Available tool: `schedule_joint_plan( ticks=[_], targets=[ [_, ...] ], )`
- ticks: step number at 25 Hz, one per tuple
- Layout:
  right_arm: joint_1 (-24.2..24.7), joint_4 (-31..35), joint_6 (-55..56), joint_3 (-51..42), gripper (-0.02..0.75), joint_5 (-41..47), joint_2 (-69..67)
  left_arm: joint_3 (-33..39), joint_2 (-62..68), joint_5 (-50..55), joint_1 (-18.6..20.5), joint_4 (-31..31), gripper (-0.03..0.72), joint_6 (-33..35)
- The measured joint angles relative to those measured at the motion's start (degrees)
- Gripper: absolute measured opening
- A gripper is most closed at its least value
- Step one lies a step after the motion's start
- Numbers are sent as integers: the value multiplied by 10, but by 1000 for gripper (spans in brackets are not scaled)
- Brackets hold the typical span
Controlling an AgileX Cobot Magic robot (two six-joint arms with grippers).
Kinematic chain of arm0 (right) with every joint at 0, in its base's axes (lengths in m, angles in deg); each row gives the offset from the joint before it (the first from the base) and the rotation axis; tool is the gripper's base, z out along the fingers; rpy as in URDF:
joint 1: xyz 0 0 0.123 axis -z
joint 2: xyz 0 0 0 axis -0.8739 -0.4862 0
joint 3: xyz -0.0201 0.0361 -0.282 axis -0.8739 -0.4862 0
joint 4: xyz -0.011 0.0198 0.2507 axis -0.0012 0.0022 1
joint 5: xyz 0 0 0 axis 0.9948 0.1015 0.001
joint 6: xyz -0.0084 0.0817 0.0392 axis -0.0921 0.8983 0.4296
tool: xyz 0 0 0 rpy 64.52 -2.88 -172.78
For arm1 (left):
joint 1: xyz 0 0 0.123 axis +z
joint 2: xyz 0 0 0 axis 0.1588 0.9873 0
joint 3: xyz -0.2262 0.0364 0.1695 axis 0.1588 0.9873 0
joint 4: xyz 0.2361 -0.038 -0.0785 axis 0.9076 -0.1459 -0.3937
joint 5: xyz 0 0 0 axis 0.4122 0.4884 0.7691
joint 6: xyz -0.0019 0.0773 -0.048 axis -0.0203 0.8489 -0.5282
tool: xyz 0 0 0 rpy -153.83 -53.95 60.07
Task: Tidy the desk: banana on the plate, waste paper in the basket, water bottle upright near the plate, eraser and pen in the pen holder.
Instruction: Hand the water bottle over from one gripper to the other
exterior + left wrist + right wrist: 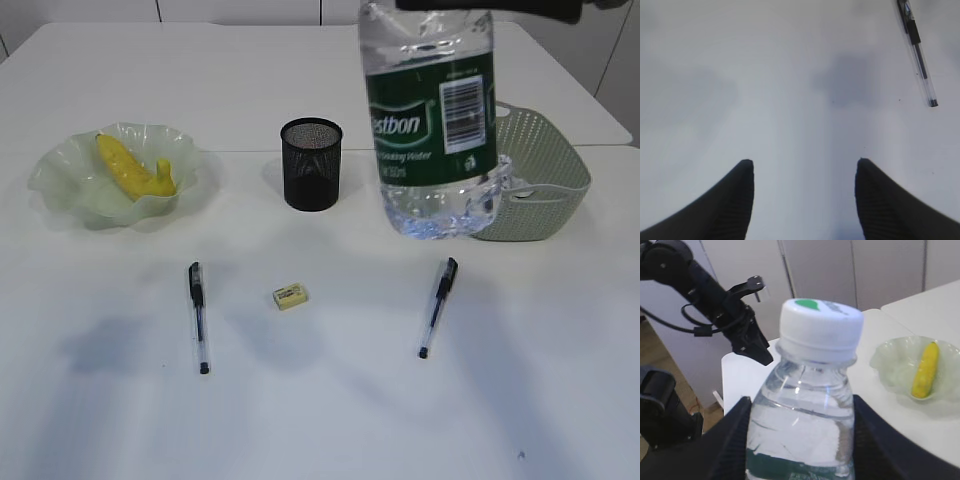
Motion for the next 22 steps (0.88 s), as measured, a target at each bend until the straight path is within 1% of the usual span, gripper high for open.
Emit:
schedule_joint_plan(
  ticks=[4, 6, 8, 15, 22],
  targets=[
    [-55, 4, -83, 0, 400, -14, -1, 0, 0, 0, 0, 0, 443, 0],
    [-76, 11, -95, 0, 400, -32, -1, 0, 0, 0, 0, 0, 443, 0],
    [-88, 23, -102, 0, 400, -42, -7, 0, 0, -1, 0, 0, 443, 0],
    [-97, 85, -114, 0, 400, -52, -44, 0, 0, -18, 0, 0, 443, 0],
    [-97, 93, -128, 0, 399, -52, -47, 0, 0, -29, 0, 0, 443, 0]
  ],
)
